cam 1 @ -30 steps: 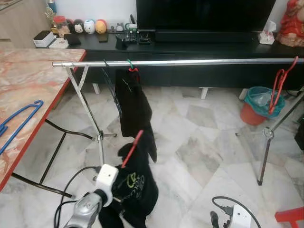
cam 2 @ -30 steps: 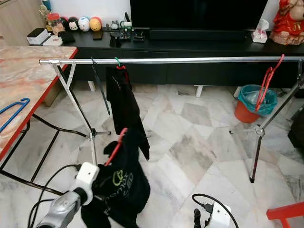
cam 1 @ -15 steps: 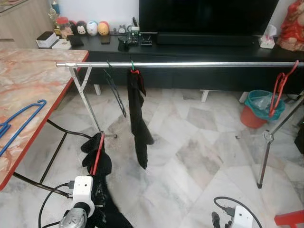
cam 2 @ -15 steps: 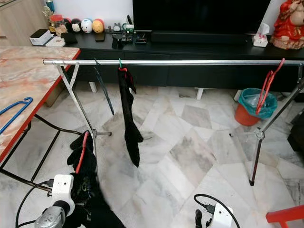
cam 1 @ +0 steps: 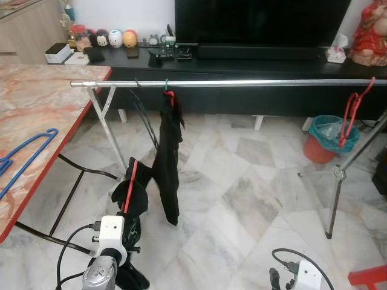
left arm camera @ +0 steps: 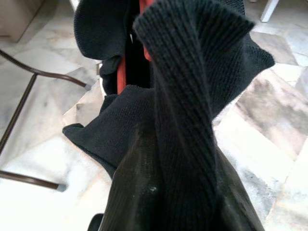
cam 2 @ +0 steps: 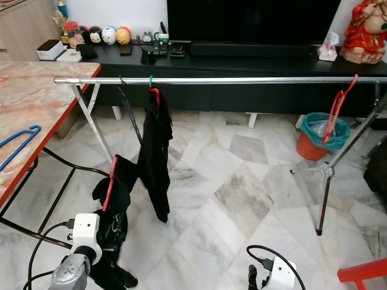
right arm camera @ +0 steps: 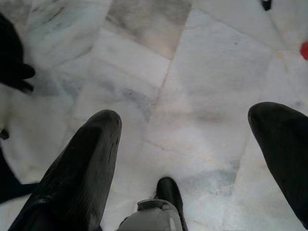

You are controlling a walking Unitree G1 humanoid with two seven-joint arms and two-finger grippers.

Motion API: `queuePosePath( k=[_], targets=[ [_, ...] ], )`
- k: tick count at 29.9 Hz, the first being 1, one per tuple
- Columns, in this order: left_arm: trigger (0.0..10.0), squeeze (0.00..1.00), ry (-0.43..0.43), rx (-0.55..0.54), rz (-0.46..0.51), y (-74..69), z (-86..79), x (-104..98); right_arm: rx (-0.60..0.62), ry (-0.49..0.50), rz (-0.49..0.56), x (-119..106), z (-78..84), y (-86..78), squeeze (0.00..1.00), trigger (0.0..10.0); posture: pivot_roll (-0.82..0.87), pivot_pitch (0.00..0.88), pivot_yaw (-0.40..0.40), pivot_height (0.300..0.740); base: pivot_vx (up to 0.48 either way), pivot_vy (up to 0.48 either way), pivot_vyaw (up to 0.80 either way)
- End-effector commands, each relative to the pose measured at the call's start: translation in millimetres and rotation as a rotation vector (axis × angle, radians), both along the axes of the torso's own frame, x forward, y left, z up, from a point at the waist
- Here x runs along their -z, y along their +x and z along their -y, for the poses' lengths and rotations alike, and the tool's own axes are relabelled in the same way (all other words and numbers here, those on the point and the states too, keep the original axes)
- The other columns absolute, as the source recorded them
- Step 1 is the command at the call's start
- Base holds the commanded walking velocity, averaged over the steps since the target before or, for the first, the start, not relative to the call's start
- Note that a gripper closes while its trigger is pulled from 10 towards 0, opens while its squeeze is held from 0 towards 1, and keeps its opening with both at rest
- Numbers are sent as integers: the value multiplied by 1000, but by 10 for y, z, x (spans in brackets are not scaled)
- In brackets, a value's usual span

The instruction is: Hang hanger

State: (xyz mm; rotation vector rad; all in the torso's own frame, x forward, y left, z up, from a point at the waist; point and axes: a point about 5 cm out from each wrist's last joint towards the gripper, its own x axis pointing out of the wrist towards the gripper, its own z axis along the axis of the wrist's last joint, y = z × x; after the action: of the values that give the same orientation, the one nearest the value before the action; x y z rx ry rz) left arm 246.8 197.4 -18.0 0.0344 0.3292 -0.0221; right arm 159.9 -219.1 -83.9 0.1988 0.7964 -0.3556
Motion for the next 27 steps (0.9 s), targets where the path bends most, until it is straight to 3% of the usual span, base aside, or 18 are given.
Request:
queuePosePath(
  k=[1,4,9,27],
  targets=[
    [10000,0,4,14,55,63,24,-81,29,2,-19,19,26,-48,0,10000,-17,15,11,740,0,-274,0],
    [10000,0,4,15,55,58,25,-77,33,4,-19,20,26,-49,0,10000,-17,15,11,740,0,-271,0],
    [10000,0,2,22,51,45,35,-66,33,19,-17,20,11,-39,0,10000,-17,20,13,740,0,-295,-696],
    [10000,0,-8,45,51,28,87,-52,25,26,-12,25,-10,-44,0,10000,-15,8,12,740,0,-300,0]
  ],
)
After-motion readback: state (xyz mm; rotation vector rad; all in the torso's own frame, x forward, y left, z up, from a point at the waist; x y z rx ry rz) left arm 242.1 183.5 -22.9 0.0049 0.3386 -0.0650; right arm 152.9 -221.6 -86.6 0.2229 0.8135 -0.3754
